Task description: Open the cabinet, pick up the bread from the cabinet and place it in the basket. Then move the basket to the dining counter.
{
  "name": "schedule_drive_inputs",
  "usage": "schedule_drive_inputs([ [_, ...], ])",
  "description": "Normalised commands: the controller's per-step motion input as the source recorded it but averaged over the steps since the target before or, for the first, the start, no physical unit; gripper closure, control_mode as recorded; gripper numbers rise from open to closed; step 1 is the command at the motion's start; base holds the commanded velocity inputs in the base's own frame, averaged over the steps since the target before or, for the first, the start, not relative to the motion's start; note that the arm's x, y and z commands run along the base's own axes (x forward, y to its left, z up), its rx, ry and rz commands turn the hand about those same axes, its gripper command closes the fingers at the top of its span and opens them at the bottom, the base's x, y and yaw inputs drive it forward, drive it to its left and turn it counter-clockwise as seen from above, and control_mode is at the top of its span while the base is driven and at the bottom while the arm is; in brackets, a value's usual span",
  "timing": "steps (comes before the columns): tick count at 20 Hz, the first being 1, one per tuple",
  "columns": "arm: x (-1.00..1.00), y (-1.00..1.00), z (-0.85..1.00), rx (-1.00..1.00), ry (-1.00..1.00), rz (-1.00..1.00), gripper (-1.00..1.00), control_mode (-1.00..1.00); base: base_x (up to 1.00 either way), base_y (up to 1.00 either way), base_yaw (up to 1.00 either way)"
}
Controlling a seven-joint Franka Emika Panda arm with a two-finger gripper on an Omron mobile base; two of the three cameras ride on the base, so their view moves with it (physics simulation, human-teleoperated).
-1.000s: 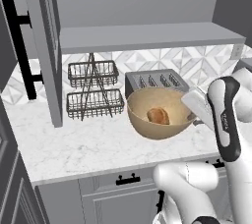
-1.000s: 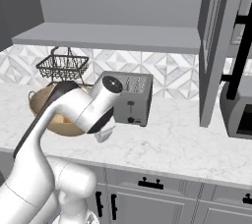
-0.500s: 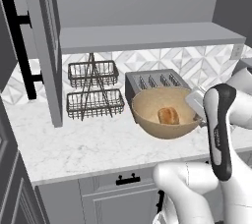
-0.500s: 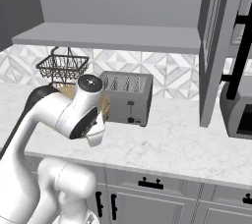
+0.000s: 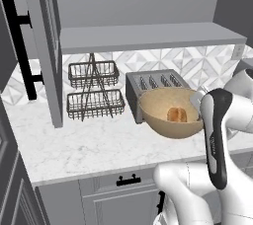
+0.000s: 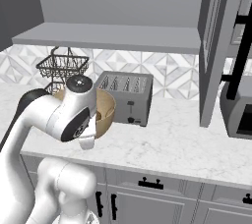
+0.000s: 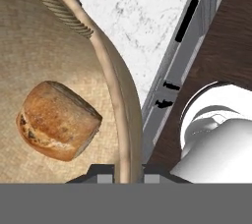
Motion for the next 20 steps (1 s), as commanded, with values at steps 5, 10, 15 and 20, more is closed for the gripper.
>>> schedule_drive_inputs([
  [5,0.0,0.0,0.0,0.0,0.0,0.0,1.0,-1.0,0.0,0.0,0.0],
  [10,-0.27,0.0,-0.03,0.0,0.0,0.0,1.0,-1.0,0.0,0.0,0.0],
  [15,0.0,0.0,0.0,0.0,0.0,0.0,1.0,1.0,-0.84,-0.08,-0.03],
  [20,0.0,0.0,0.0,0.0,0.0,0.0,1.0,1.0,-1.0,-0.28,-0.17],
])
